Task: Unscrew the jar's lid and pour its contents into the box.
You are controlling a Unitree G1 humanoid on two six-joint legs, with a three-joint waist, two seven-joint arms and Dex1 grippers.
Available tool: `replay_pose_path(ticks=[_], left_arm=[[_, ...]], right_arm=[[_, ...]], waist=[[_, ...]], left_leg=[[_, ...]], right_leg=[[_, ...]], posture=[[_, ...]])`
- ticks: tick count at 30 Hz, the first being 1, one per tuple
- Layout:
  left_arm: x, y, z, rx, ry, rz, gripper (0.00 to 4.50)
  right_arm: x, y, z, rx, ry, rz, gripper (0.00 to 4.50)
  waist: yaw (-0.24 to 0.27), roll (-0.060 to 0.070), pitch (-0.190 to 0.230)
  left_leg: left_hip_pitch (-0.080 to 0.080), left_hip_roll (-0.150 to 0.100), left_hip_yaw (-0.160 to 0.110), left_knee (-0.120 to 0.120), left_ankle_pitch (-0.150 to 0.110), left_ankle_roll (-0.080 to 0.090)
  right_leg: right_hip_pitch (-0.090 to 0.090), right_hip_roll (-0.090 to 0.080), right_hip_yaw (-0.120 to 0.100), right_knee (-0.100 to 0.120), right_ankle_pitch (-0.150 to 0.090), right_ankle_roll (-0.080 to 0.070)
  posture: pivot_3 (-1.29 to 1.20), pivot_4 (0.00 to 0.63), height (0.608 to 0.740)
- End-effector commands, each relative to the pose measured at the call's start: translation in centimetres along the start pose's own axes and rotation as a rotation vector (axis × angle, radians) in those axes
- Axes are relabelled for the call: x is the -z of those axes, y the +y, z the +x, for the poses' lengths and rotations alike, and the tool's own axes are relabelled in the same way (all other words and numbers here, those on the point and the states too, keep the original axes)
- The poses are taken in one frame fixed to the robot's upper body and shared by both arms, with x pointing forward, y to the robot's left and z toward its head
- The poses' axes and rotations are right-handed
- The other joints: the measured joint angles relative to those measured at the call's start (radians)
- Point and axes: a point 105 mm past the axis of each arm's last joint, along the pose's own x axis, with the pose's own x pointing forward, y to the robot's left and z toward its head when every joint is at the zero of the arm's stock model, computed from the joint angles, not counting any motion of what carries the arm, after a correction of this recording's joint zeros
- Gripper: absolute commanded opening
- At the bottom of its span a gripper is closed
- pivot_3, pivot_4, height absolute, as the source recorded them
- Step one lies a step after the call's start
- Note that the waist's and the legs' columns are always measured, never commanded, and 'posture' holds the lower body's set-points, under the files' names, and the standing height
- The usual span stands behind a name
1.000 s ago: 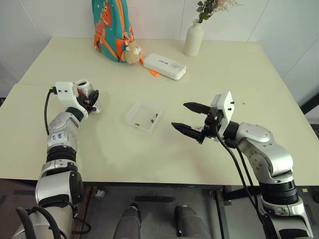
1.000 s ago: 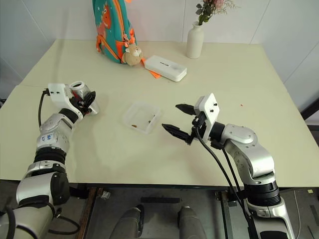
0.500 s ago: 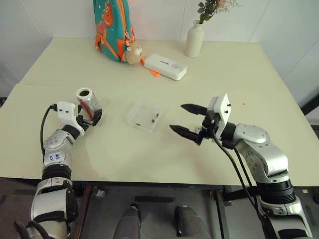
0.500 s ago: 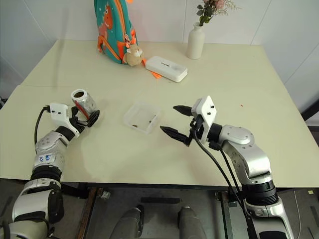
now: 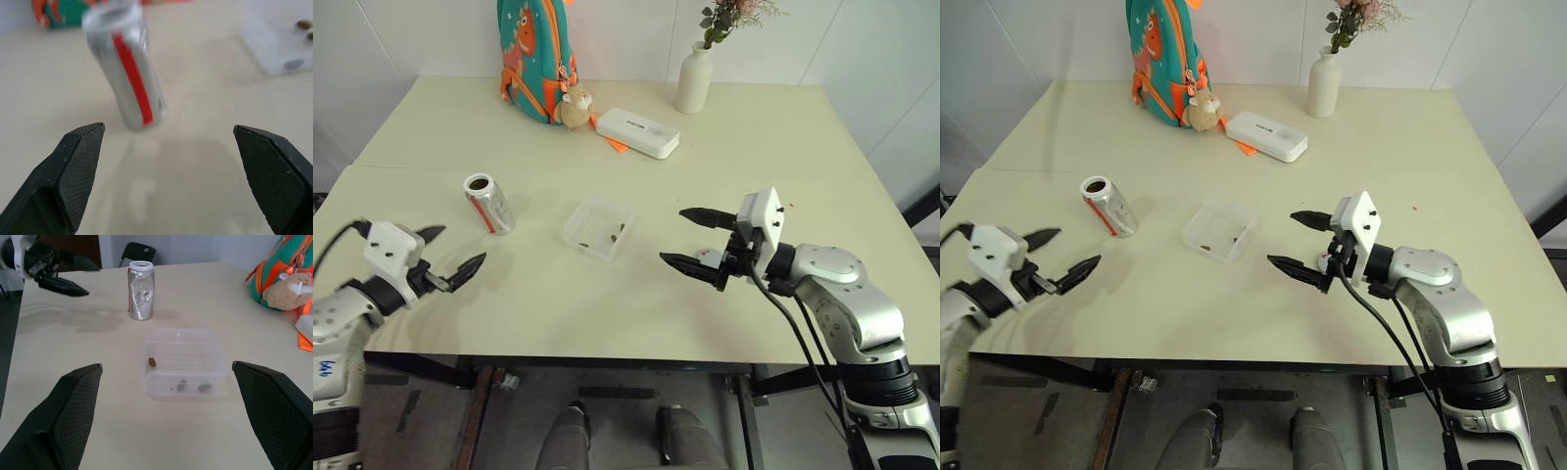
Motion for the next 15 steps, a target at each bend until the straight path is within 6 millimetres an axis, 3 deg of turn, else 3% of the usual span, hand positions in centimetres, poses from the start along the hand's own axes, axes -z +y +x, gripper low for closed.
replay_pose_path(ticks=[1,7,9,15], left_arm=[[-2.8,-1.5,0.7,0.162,-0.094,0.072,4.49],[-4.3,-3.5,2.7,0.364,-0.117,0.059,4.49],[-4.5,-3.5,3.1,0.378,-0.135,0.074,4.49],[-4.8,-3.2,4.0,0.398,-0.154,0.081,4.49]], right_arm=[[-2.2,-0.1,-1.0,-0.025,-0.051,-0.069,4.5],[-2.1,-0.9,-2.6,-0.033,0.014,-0.122,4.5],[-1.8,-0.7,-3.0,-0.032,0.032,-0.14,4.5],[-1.0,0.0,-4.1,0.003,0.064,-0.16,4.5]], waist=[[-0.002,0.0,0.0],[-0.001,0.0,0.0],[-0.003,0.0,0.0],[-0.005,0.0,0.0]], left_leg=[[0.003,0.0,0.001,-0.002,0.0,0.001],[0.001,0.0,0.003,-0.005,-0.002,0.003],[0.002,0.001,0.003,-0.007,-0.003,0.003],[0.001,0.002,0.003,-0.008,-0.006,0.002]], right_leg=[[0.004,0.0,0.0,-0.005,0.001,0.0],[0.006,-0.001,0.0,-0.014,0.005,0.005],[0.005,-0.001,0.0,-0.014,0.012,0.018],[0.003,0.001,0.0,-0.012,0.008,0.02]], posture=[[0.0,0.15,0.74],[0.0,0.15,0.74],[0.0,0.15,0.74],[0.0,0.15,0.74]])
